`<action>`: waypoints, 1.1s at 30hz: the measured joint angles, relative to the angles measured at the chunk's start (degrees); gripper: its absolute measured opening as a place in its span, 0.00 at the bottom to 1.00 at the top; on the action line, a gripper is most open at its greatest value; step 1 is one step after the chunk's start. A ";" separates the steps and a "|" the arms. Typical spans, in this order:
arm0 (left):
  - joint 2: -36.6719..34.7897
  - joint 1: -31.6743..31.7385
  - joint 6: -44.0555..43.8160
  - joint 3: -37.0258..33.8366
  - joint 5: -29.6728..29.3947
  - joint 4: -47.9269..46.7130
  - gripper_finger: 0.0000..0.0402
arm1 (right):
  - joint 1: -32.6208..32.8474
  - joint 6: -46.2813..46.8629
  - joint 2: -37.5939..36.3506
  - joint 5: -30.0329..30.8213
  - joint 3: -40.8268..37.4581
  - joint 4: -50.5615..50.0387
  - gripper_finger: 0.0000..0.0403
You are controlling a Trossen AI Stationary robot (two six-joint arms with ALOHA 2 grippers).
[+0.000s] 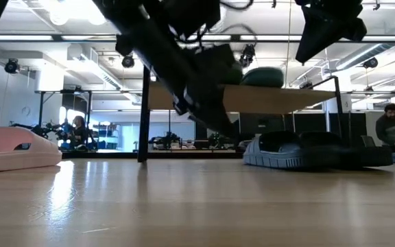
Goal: Pick and place slides into the shelf
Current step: Adjust the black slide on the shelf
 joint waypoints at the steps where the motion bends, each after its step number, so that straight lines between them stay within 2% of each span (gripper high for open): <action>1: 0.00 0.58 -0.85 -0.56 -0.66 -0.14 0.08 | 0.07 0.11 0.00 -0.19 0.00 -0.02 0.07; 9: 0.22 7.47 0.49 -1.89 -0.98 0.68 0.08 | 0.55 0.17 0.00 -0.69 0.19 0.33 0.07; 13: 0.31 10.00 -0.16 -1.89 2.48 5.91 0.08 | 0.55 0.50 0.00 -1.49 0.07 0.36 0.07; 17: 0.31 9.65 -0.17 -1.71 9.01 7.78 0.08 | 0.55 1.23 0.00 -1.66 -0.05 0.32 0.07; 22: 0.31 6.11 0.12 -1.84 12.24 7.47 0.08 | 0.55 1.18 0.00 -1.59 -0.11 0.25 0.07; 25: 0.31 4.20 0.49 -1.95 11.69 6.91 0.08 | 0.55 1.16 0.00 -1.42 -0.11 0.22 0.07; 29: -0.60 3.81 0.19 -1.97 7.25 4.88 0.08 | 0.53 1.05 0.00 -1.31 -0.32 0.11 0.07; 33: -6.32 2.48 0.24 -1.96 5.99 -2.04 0.08 | 0.53 1.03 0.00 -2.37 -0.41 -0.02 0.07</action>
